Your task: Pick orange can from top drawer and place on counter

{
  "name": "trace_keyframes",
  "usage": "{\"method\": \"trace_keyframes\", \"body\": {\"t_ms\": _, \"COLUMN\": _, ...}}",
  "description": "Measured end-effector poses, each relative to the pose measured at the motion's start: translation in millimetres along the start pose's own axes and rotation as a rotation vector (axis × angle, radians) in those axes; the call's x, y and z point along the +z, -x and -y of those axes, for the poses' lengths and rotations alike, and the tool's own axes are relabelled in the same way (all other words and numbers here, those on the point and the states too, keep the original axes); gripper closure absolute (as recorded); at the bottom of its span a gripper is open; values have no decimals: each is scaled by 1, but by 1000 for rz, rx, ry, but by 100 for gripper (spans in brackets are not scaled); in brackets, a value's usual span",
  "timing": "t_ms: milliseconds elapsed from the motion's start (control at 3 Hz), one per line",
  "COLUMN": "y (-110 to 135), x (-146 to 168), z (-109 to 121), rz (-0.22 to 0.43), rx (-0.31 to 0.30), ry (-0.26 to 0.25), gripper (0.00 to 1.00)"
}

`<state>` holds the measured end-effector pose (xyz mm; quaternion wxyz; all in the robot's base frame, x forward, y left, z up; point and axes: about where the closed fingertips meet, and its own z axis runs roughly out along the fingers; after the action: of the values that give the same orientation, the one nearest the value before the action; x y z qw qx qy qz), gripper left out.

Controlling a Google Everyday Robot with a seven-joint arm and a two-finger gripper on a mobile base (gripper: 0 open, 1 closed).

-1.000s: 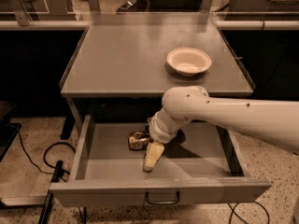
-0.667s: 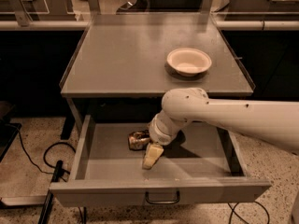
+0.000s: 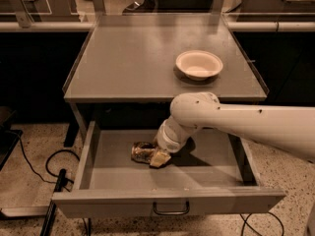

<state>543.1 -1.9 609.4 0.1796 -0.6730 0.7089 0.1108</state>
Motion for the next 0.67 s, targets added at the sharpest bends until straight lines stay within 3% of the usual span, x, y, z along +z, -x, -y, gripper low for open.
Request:
{"method": "trace_keyframes", "body": {"t_ms": 333, "y": 0, "x": 0, "z": 0, "rz": 0, "rx": 0, "ry": 0, "gripper": 90}}
{"method": "trace_keyframes", "body": {"t_ms": 667, "y": 0, "x": 0, "z": 0, "rz": 0, "rx": 0, "ry": 0, "gripper": 100}}
